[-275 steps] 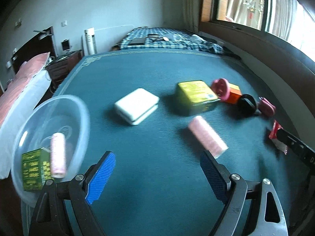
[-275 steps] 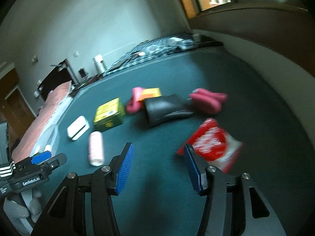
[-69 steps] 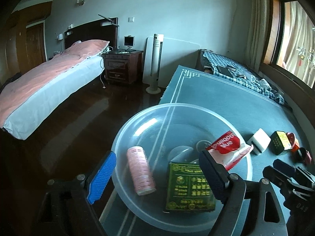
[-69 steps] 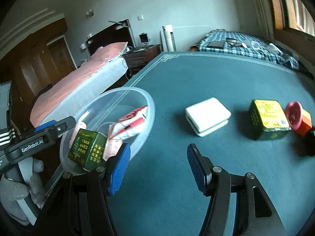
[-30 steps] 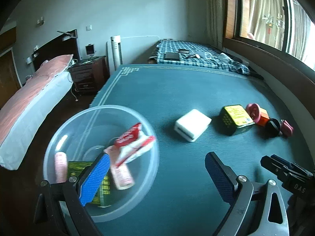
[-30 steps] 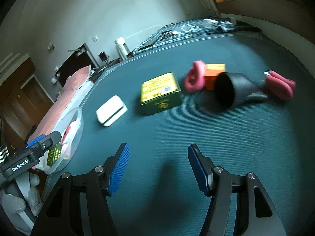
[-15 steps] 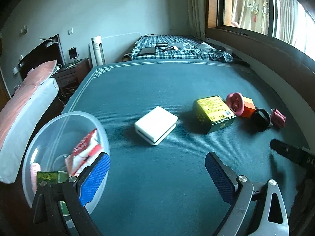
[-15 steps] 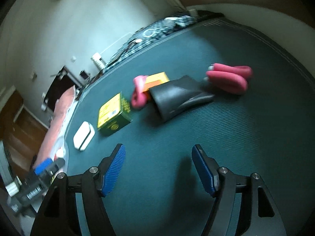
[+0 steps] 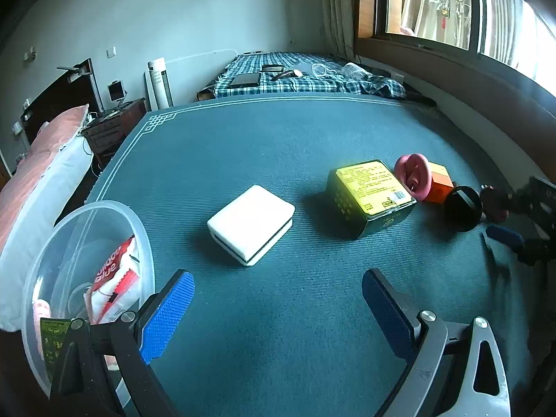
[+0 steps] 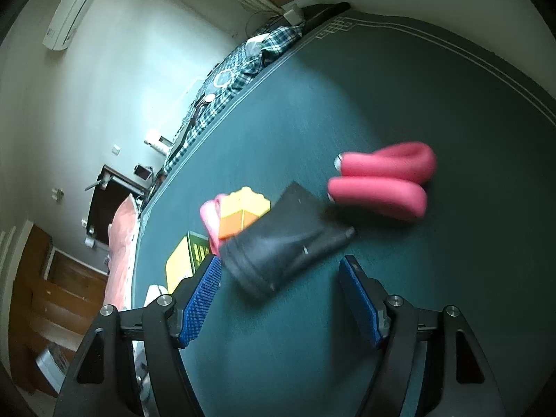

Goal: Organize objects
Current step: 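Move the right gripper to the black funnel while the left approaches the white block, then grasp the black funnel with the right gripper while the left grasps the white block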

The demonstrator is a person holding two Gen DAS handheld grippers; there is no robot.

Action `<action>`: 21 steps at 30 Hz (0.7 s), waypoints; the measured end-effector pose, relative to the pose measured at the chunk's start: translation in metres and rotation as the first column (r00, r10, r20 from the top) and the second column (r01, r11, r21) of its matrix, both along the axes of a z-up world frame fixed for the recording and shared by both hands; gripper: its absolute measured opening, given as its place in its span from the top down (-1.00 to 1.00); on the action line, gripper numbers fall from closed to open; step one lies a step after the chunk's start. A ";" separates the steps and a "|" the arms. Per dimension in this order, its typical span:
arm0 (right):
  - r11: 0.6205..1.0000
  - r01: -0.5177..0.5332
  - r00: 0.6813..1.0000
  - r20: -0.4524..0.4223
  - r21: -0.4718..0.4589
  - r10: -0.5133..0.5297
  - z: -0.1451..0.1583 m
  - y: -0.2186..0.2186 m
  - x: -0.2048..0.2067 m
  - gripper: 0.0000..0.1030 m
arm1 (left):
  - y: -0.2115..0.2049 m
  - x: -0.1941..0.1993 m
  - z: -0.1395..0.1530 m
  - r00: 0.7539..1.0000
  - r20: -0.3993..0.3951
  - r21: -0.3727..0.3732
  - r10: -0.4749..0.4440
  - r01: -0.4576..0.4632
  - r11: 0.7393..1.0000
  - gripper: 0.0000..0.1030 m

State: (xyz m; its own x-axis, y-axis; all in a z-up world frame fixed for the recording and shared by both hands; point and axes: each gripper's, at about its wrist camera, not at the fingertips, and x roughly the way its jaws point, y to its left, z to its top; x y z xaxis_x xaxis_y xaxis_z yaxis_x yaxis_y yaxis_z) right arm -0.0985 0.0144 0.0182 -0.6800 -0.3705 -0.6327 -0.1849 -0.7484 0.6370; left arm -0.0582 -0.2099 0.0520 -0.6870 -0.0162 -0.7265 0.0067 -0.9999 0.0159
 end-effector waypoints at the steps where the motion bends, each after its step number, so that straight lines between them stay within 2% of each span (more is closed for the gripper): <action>1: 1.000 0.001 1.000 0.000 0.003 -0.001 0.001 -0.001 -0.004 -0.40 | 0.000 -0.002 -0.001 1.000 0.002 0.000 0.000 0.000 1.000 -0.93; 5: 0.999 0.003 1.000 -0.006 0.047 -0.003 0.005 -0.012 -0.019 -0.42 | -0.004 -0.007 -0.002 1.000 0.006 0.005 0.010 -0.010 1.000 -0.93; 10: 0.988 0.007 1.000 -0.003 0.155 -0.006 0.006 -0.026 -0.032 -0.44 | -0.007 -0.011 -0.005 1.000 0.011 0.009 0.018 -0.019 1.000 -0.93; 17: 0.942 -0.030 0.999 -0.009 0.334 0.035 0.003 -0.044 -0.031 -0.42 | -0.014 -0.016 -0.005 0.999 0.010 0.001 0.045 -0.045 0.999 -0.93; 21: 0.908 -0.041 0.998 -0.032 0.417 0.059 0.005 -0.051 -0.026 -0.08 | -0.015 -0.023 -0.004 0.999 0.002 -0.011 0.053 -0.053 0.999 -0.93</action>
